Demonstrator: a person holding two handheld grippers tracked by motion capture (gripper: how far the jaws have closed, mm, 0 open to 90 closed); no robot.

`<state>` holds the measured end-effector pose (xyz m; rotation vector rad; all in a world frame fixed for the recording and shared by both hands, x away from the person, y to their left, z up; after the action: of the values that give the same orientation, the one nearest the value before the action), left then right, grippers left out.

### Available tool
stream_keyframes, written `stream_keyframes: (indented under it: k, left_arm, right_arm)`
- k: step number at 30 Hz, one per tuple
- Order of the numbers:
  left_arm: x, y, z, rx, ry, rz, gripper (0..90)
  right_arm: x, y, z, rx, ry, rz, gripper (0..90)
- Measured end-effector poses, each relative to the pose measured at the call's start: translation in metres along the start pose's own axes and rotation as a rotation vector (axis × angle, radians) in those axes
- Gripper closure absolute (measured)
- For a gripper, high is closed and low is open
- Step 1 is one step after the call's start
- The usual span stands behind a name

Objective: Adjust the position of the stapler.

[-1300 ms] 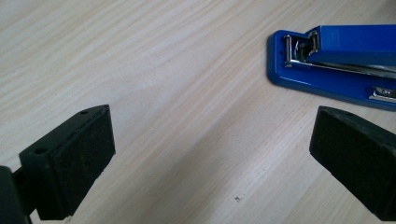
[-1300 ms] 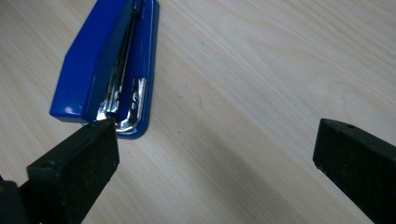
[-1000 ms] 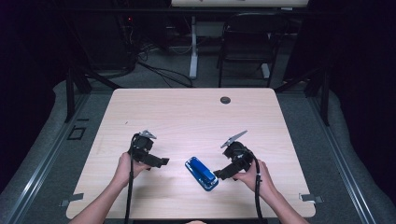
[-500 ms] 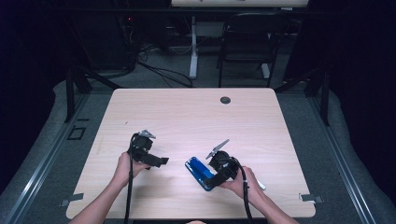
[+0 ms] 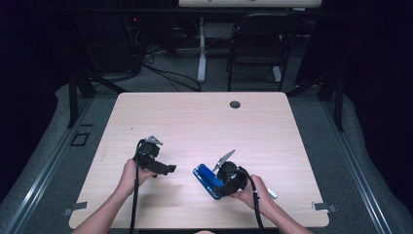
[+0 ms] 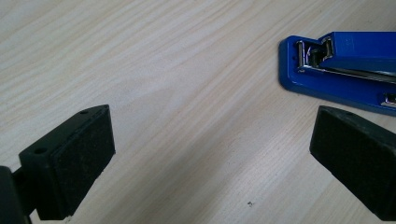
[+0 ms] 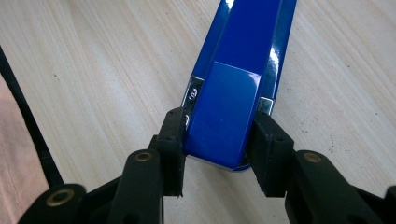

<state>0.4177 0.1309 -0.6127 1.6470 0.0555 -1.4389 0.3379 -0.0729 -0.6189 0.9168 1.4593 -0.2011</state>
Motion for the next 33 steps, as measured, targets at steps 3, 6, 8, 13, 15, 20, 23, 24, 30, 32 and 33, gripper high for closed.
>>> stream_keyframes:
  k: [3, 6, 8, 13, 15, 20, 23, 24, 30, 32, 33]
  left_arm:
    - [0.001, 0.0, 0.001, -0.003, -0.003, 0.001, 0.2]
    - [0.0, 0.0, 0.001, 0.003, -0.004, -0.001, 0.2]
    - [0.001, 0.0, 0.001, 0.005, -0.003, -0.004, 0.2]
    - [0.0, 0.0, 0.001, 0.008, -0.005, -0.003, 0.2]
    - [0.0, 0.0, 0.001, 0.009, -0.005, -0.004, 0.2]
    - [0.001, 0.0, 0.001, 0.011, -0.006, -0.005, 0.2]
    - [0.001, 0.001, 0.002, 0.009, -0.005, 0.003, 0.2]
    - [0.001, 0.001, 0.002, 0.01, -0.004, 0.004, 0.2]
    - [0.002, 0.001, 0.003, 0.015, -0.011, -0.002, 0.2]
    - [0.002, 0.0, 0.003, 0.023, -0.01, -0.008, 0.2]
    - [0.002, 0.0, 0.003, 0.026, -0.012, -0.01, 0.2]
  right_arm:
    - [0.0, 0.0, 0.0, -0.013, -0.007, 0.0, 60.8]
    - [-0.001, -0.001, 0.001, -0.051, -0.018, -0.024, 61.3]
    - [-0.001, 0.0, 0.001, -0.061, -0.028, -0.018, 61.8]
    - [-0.003, -0.001, 0.007, -0.091, -0.034, -0.032, 62.4]
    - [-0.004, -0.002, 0.01, -0.114, -0.047, -0.047, 62.6]
    - [-0.005, -0.003, 0.012, -0.134, -0.018, -0.044, 63.0]
    - [-0.007, -0.004, 0.014, -0.156, -0.006, -0.053, 63.6]
    - [-0.007, -0.005, 0.015, -0.165, -0.005, -0.056, 63.7]
    - [-0.009, -0.007, 0.019, -0.192, 0.005, -0.06, 64.6]
    - [-0.01, -0.008, 0.02, -0.201, 0.007, -0.062, 64.9]
    - [-0.011, -0.009, 0.022, -0.211, 0.001, -0.07, 65.1]
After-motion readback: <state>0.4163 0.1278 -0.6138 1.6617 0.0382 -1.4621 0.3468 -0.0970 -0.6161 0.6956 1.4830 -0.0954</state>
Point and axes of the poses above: each handheld gripper's, and its own axes: x roughly forward along the jaws, y roughly out of its top, z roughly to its right, the point moved 10 cm from there along x, roughly forward along the jaws, and after that the axes turned 7 degrees about x, right-handed, at the moved point
